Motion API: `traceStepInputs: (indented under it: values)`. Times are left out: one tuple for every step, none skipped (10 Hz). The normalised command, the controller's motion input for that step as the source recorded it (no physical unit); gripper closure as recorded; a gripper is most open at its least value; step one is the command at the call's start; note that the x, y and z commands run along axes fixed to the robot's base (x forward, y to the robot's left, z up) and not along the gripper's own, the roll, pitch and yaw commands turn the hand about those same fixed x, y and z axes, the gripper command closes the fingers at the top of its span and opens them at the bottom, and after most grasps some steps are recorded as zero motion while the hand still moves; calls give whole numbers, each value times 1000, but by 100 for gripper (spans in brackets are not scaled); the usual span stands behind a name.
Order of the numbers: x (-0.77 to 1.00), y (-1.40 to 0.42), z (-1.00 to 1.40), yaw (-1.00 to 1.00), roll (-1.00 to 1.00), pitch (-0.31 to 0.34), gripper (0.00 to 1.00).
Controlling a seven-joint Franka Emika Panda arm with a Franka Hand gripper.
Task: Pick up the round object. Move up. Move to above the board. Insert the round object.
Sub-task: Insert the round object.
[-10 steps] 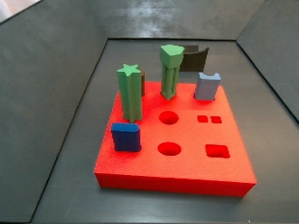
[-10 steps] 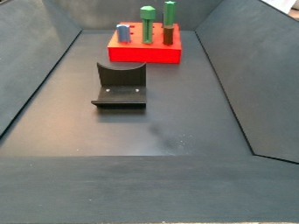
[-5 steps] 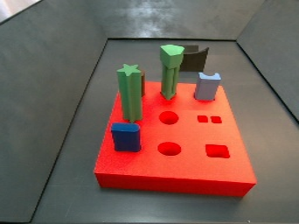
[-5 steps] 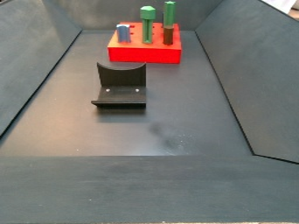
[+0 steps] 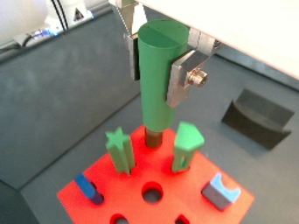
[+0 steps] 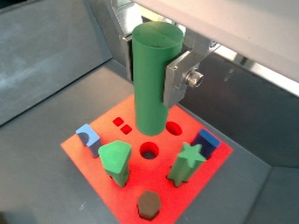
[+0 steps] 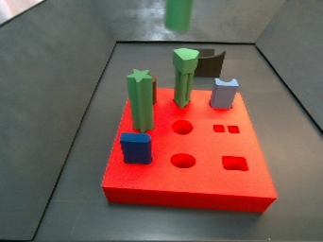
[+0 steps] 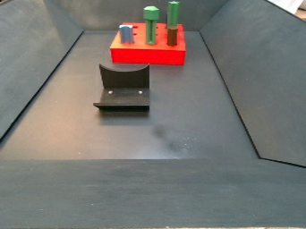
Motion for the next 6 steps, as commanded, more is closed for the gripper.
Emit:
traceStepInputs:
  values:
    - [589,-66,-997,-94,43,73,100]
    - [577,-60,-1000,-120,56,44,100]
    - [477,-97,-1000,-149,70,0,100]
    - [180,-226,-963,-151,171,-67,100]
    - [0,-286,-820,-143,186,-154,100]
    - [-83,-303,-717,-154,166,-239,100]
